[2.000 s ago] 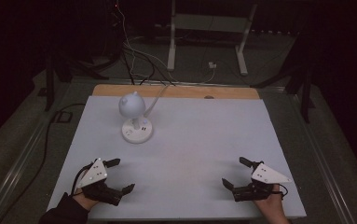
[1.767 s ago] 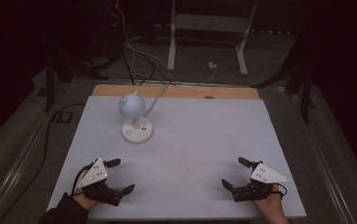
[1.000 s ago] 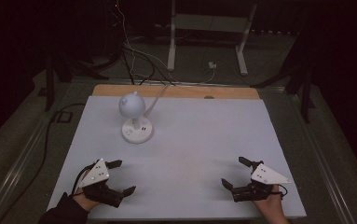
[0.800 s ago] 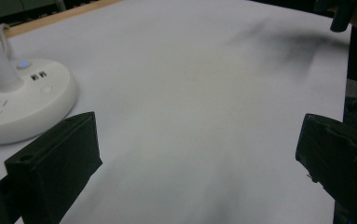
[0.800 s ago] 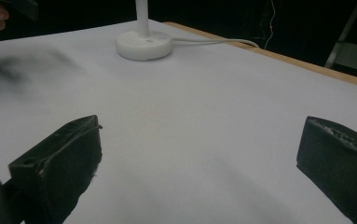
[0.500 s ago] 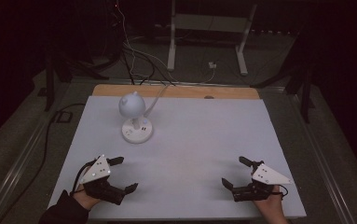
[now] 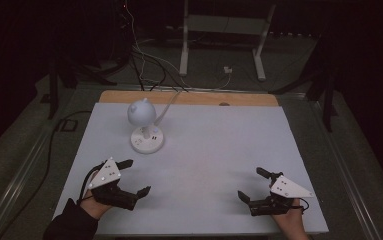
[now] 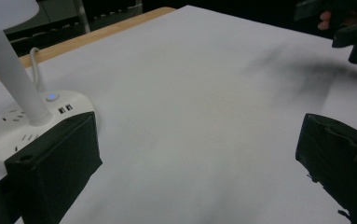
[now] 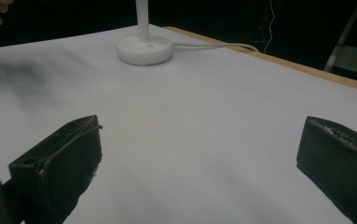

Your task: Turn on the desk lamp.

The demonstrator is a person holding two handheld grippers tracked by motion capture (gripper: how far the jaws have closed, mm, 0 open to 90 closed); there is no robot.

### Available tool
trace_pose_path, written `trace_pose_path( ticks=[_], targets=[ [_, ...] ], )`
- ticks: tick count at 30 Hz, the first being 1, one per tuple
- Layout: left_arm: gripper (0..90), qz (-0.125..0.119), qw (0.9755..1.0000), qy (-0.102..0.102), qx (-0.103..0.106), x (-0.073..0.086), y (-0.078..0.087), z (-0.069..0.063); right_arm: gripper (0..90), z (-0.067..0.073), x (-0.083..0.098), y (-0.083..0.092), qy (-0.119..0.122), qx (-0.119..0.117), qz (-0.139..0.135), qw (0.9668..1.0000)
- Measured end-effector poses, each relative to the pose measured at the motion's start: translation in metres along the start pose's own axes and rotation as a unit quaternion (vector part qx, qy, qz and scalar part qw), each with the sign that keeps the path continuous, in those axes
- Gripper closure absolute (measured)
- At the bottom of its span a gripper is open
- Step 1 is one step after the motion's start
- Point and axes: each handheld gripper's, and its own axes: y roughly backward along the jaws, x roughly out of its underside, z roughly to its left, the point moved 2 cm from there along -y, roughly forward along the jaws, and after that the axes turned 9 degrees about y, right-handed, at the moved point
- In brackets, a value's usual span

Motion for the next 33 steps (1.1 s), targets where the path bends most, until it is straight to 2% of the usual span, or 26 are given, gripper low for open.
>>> trace_pose_path(
  ticks=[4, 5, 7, 8, 10, 14, 15, 16, 18, 21, 23, 29, 31, 33],
  targets=[
    [0.2, -0.002, 0.9999, 0.005, -0.012, -0.005, -0.002, 0.001, 0.0, 0.000, 0.000, 0.000, 0.000, -0.002, -0.001, 1.0000],
    [0.2, -0.012, 0.9997, 0.012, -0.015, -0.008, -0.003, 0.001, 0.0, 0.000, 0.000, 0.000, 0.000, 0.000, -0.001, 1.0000],
    [0.2, -0.013, 0.9996, 0.012, -0.020, -0.009, -0.004, 0.001, 0.0, 0.000, 0.000, 0.001, 0.000, 0.000, -0.001, 1.0000],
    [0.2, -0.014, 0.9993, 0.012, -0.031, -0.011, -0.006, 0.001, 0.0, 0.000, 0.000, 0.001, 0.000, 0.000, -0.001, 1.0000],
    [0.2, -0.015, 0.9991, 0.012, -0.037, -0.012, -0.007, 0.002, 0.0, 0.000, 0.000, 0.001, 0.001, 0.000, -0.001, 1.0000],
    [0.2, -0.027, 0.9971, 0.019, -0.069, -0.016, -0.011, 0.005, 0.0, 0.000, 0.000, 0.001, 0.000, -0.001, -0.001, 1.0000],
    [0.2, -0.027, 0.9971, 0.019, -0.069, -0.016, -0.011, 0.005, 0.0, 0.000, 0.000, 0.001, -0.001, -0.001, -0.002, 1.0000],
    [0.2, -0.029, 0.9956, 0.022, -0.086, -0.018, -0.013, 0.007, 0.0, 0.000, 0.000, 0.001, -0.001, -0.001, -0.002, 1.0000],
    [0.2, -0.035, 0.9942, 0.028, -0.098, -0.020, -0.015, 0.008, 0.0, 0.000, 0.000, 0.001, -0.003, -0.001, -0.002, 1.0000],
    [0.3, -0.038, 0.9934, 0.030, -0.104, -0.021, -0.017, 0.010, 0.0, 0.000, -0.001, 0.001, -0.003, -0.001, -0.003, 1.0000],
    [0.2, -0.044, 0.9906, 0.039, -0.124, -0.023, -0.021, 0.012, 0.0, 0.000, 0.000, 0.001, -0.005, -0.001, -0.003, 1.0000],
    [0.3, -0.046, 0.9877, 0.051, -0.140, -0.026, -0.028, 0.016, 0.0, -0.001, 0.000, 0.001, -0.007, -0.002, -0.004, 1.0000],
    [0.3, -0.047, 0.9851, 0.057, -0.155, -0.026, -0.032, 0.018, 0.0, 0.000, 0.000, 0.001, -0.004, -0.001, -0.003, 1.0000],
    [0.3, -0.054, 0.9809, 0.062, -0.176, -0.026, -0.033, 0.020, 0.0, -0.001, 0.000, 0.001, -0.006, -0.002, -0.004, 1.0000]
  ],
)
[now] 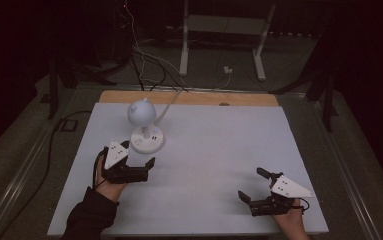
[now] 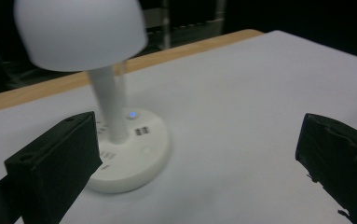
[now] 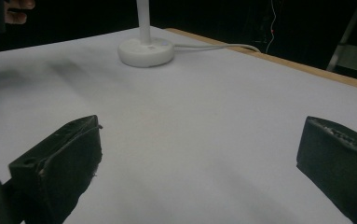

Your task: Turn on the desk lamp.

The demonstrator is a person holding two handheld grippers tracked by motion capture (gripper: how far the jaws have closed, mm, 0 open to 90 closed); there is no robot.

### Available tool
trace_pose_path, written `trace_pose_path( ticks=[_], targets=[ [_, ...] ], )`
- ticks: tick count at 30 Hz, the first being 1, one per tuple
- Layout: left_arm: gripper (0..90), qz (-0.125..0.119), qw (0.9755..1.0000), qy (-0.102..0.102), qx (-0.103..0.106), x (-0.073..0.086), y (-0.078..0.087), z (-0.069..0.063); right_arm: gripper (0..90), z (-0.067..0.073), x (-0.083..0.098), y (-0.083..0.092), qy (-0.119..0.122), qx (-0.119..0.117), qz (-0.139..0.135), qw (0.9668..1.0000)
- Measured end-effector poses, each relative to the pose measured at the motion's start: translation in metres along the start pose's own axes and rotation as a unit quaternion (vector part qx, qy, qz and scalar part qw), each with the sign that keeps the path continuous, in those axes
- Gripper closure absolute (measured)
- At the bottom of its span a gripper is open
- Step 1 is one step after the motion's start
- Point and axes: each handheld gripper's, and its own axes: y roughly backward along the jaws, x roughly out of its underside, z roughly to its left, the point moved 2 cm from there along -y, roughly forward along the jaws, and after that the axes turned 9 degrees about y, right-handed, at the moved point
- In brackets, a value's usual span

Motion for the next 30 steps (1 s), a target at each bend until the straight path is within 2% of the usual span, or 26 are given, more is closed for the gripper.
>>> trace_pose_path(
  ticks=[3, 5, 9, 10, 14, 18, 20, 25, 30],
  targets=[
    [0.3, -0.001, 0.9998, 0.012, -0.013, -0.002, -0.004, 0.003, 0.0, 0.000, 0.000, -0.001, 0.001, 0.000, 0.002, 1.0000],
    [0.3, 0.000, 0.9997, 0.012, -0.023, -0.002, -0.007, 0.005, 0.0, 0.001, 0.000, -0.001, 0.003, -0.002, 0.003, 1.0000],
    [0.3, 0.004, 0.9996, 0.013, -0.026, -0.002, -0.013, 0.005, 0.0, 0.001, 0.000, -0.001, 0.002, -0.001, 0.004, 1.0000],
    [0.3, 0.007, 0.9998, 0.012, -0.017, -0.001, -0.017, 0.005, 0.0, 0.000, 0.000, -0.001, 0.003, -0.001, 0.003, 1.0000],
    [0.3, 0.005, 0.9997, 0.013, -0.022, 0.000, -0.025, 0.003, 0.0, 0.000, 0.000, 0.000, -0.001, -0.001, 0.003, 1.0000],
    [0.3, 0.016, 0.9995, 0.022, -0.013, 0.000, -0.030, 0.002, 0.0, 0.000, 0.000, 0.000, 0.000, 0.000, 0.002, 1.0000],
    [0.3, 0.031, 0.9992, 0.013, -0.020, 0.000, -0.036, 0.000, 0.0, 0.001, 0.000, 0.000, 0.001, -0.001, 0.003, 1.0000],
    [0.2, 0.043, 0.9980, 0.014, -0.045, 0.001, -0.047, -0.001, 0.0, 0.000, 0.000, 0.000, -0.001, -0.002, 0.001, 1.0000],
    [0.3, 0.055, 0.9971, 0.026, -0.046, 0.003, -0.055, 0.000, 0.0, 0.000, 0.000, 0.000, -0.001, -0.002, 0.000, 1.0000]
  ],
)
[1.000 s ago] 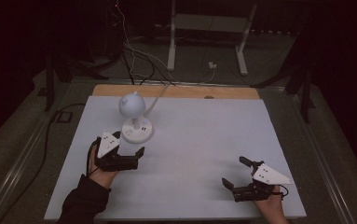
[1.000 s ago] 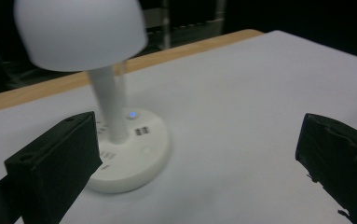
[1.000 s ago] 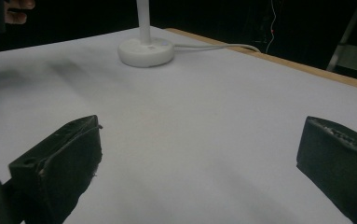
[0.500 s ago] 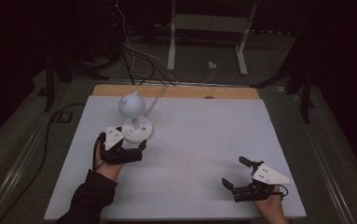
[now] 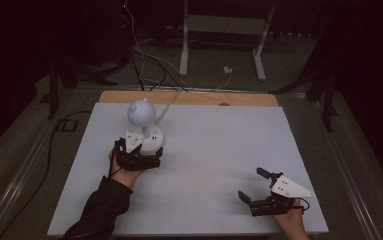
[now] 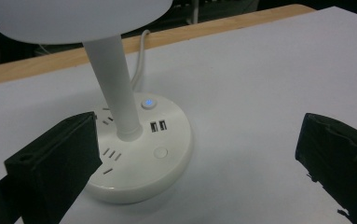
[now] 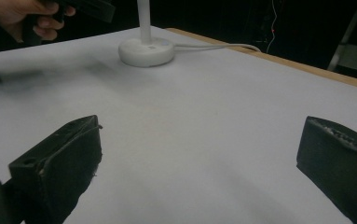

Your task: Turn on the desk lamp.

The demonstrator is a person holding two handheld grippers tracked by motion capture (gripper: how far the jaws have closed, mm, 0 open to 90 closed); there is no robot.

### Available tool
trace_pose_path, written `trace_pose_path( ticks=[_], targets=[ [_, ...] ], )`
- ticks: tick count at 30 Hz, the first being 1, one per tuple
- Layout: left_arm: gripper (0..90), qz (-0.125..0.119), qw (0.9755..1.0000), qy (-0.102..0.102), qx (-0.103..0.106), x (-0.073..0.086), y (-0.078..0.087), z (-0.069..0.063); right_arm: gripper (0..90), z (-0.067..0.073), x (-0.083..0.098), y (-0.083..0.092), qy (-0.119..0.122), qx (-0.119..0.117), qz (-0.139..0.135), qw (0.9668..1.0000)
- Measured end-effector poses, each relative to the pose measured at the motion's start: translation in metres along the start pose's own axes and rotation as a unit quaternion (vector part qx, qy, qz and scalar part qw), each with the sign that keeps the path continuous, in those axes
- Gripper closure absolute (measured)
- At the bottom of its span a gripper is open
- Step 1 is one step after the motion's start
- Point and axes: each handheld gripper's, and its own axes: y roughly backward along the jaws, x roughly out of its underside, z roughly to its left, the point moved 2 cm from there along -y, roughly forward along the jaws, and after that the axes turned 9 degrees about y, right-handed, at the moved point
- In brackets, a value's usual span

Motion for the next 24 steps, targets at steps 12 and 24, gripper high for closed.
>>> trace_pose_path(
  ticks=[12, 24],
  targets=[
    [8.8, 0.021, 0.9996, 0.002, -0.020, 0.004, -0.019, -0.002, 0.0, 0.000, 0.000, 0.001, -0.001, 0.000, -0.001, 1.0000],
    [38.6, 0.023, 0.9991, -0.003, -0.037, 0.009, -0.026, 0.005, 0.0, 0.000, 0.000, 0.001, -0.002, 0.000, -0.001, 1.0000]
  ],
)
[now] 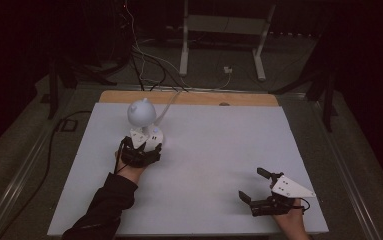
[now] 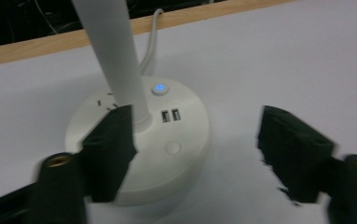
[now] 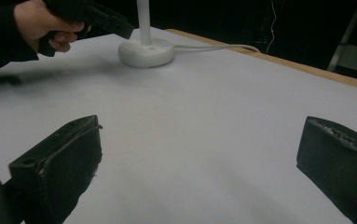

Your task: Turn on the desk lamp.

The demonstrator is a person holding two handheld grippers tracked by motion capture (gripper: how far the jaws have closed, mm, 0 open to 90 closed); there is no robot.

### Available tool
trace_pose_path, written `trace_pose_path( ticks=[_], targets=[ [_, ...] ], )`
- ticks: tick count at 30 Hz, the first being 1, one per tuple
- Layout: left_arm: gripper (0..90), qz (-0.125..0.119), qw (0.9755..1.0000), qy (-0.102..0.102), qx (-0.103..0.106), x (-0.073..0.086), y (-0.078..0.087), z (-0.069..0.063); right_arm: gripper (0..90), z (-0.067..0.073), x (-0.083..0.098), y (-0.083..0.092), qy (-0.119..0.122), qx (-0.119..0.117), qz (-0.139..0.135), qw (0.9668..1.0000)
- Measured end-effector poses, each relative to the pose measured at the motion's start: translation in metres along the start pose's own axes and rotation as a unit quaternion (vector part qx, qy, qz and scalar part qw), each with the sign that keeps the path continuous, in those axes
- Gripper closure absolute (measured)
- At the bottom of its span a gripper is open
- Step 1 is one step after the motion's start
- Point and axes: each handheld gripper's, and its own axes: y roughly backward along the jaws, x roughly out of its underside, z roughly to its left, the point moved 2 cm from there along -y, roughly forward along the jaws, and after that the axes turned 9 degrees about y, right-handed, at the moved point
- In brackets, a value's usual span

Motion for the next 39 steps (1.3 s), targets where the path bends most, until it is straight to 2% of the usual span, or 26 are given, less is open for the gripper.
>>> trace_pose_path(
  ticks=[4, 7, 13, 18, 21, 24, 28, 33, 39],
  targets=[
    [53.4, -0.004, 0.9999, -0.009, -0.008, 0.001, -0.001, 0.003, 0.0, 0.000, 0.000, 0.000, 0.001, 0.000, 0.000, 1.0000],
    [61.2, 0.001, 0.9999, -0.004, -0.012, 0.002, -0.003, 0.006, 0.0, 0.000, 0.000, 0.000, 0.003, 0.000, 0.000, 1.0000],
    [74.7, 0.003, 0.9999, -0.004, -0.011, 0.002, -0.006, 0.011, 0.0, 0.000, 0.000, 0.000, 0.003, 0.000, 0.000, 1.0000],
    [82.7, 0.002, 0.9999, -0.009, -0.013, 0.002, -0.008, 0.012, 0.0, 0.001, 0.000, 0.000, 0.003, 0.000, 0.000, 1.0000],
    [88.3, 0.004, 0.9999, -0.006, -0.013, 0.001, -0.010, 0.014, 0.0, 0.000, 0.000, 0.000, 0.002, 0.000, 0.000, 1.0000],
    [90.0, 0.009, 0.9999, 0.004, -0.009, 0.002, -0.012, 0.016, 0.0, 0.000, 0.000, 0.000, 0.004, 0.000, -0.001, 1.0000],
    [90.0, 0.010, 0.9998, 0.006, -0.013, 0.003, -0.016, 0.019, 0.0, 0.000, 0.000, 0.000, 0.001, -0.001, 0.000, 1.0000],
    [90.0, 0.014, 0.9999, 0.006, 0.000, 0.003, -0.021, 0.019, 0.0, 0.000, 0.000, 0.000, 0.002, -0.001, -0.001, 1.0000],
    [90.0, 0.019, 0.9998, -0.005, 0.001, 0.005, -0.024, 0.017, 0.0, 0.000, 0.000, 0.000, 0.002, -0.002, 0.000, 1.0000]
  ],
)
